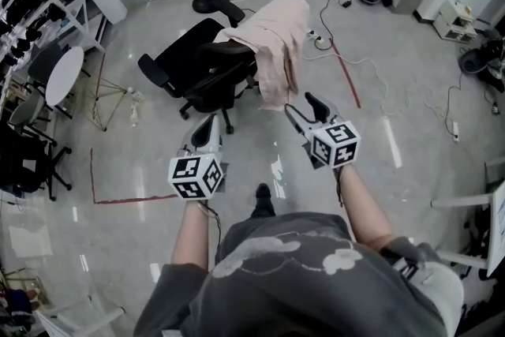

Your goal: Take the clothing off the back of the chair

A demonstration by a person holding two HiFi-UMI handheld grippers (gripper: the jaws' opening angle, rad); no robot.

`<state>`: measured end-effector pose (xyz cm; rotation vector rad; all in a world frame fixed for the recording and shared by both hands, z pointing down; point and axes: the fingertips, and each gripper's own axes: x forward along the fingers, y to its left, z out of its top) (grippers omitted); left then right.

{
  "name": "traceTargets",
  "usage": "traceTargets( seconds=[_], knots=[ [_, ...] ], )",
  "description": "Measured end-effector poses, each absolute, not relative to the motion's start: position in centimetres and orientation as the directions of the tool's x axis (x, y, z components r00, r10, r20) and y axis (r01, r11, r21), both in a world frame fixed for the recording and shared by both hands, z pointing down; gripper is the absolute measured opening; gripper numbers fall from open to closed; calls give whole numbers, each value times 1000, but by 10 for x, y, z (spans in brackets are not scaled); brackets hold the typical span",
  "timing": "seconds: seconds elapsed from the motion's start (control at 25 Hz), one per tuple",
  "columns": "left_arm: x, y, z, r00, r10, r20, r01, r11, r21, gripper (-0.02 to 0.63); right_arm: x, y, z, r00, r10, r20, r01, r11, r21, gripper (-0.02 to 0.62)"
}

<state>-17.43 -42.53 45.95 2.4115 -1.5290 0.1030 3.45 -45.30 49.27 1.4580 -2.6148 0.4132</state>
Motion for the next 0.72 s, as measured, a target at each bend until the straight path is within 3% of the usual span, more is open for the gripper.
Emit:
traceTargets(
  seconds=[0.08, 0.24, 0.72],
  knots=[
    [-177, -441, 459, 450, -868, 212, -889, -414, 195, 0, 30, -468, 493, -527, -815, 242, -849, 491, -195, 322],
    [-183, -472, 458, 468, -858, 210, -880, -433, 193, 0, 32, -501, 490, -494, -837, 234, -864, 443, -240, 420],
    [-205, -540, 458, 477, -860, 184, -875, -443, 197, 0, 31, -576, 502, -454, -839, 300, -885, 386, -260, 449]
  ],
)
